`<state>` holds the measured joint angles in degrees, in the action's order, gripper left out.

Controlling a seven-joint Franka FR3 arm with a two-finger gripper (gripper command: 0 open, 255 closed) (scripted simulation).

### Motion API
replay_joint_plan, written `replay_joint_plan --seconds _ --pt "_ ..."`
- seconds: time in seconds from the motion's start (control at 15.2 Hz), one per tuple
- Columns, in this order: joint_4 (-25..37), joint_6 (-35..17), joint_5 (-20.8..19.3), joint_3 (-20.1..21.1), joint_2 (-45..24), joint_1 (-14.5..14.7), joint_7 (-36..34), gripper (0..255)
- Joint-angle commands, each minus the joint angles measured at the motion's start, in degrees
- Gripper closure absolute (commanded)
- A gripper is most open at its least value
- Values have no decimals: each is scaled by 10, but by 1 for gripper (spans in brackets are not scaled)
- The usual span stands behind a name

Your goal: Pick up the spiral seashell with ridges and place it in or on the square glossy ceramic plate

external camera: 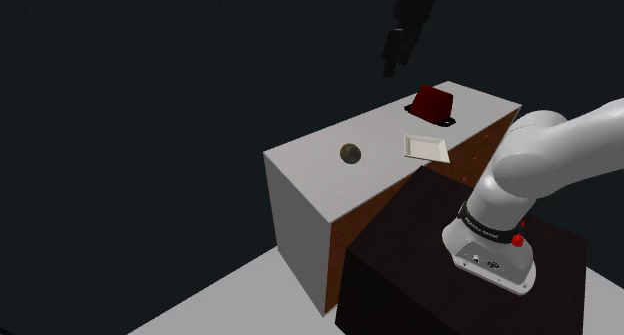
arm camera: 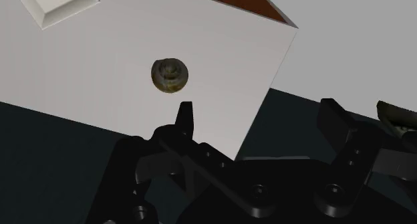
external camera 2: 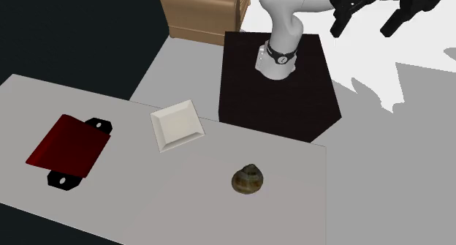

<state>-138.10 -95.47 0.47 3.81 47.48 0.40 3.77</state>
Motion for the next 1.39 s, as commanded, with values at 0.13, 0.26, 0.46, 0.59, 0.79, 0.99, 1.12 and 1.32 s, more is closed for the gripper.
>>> replay_joint_plan --seconds 0.13,0.26,0.46,0.59,0.79,0.99,1.12,1.32 --pt "-31 -43 15 -30 0 -14 -4 0" --pt "-62 -88 32 -60 -3 -27 -5 0" --pt "-106 -157 61 -105 -14 -45 -2 0" --pt "-133 -205 83 -136 -26 -54 3 0" --pt "-171 -279 124 -185 -54 -61 20 0" --pt "-202 -354 180 -241 -92 -53 50 0" --pt "-218 -404 229 -285 -123 -35 81 0" --pt "-231 -473 332 -368 -178 20 153 0"
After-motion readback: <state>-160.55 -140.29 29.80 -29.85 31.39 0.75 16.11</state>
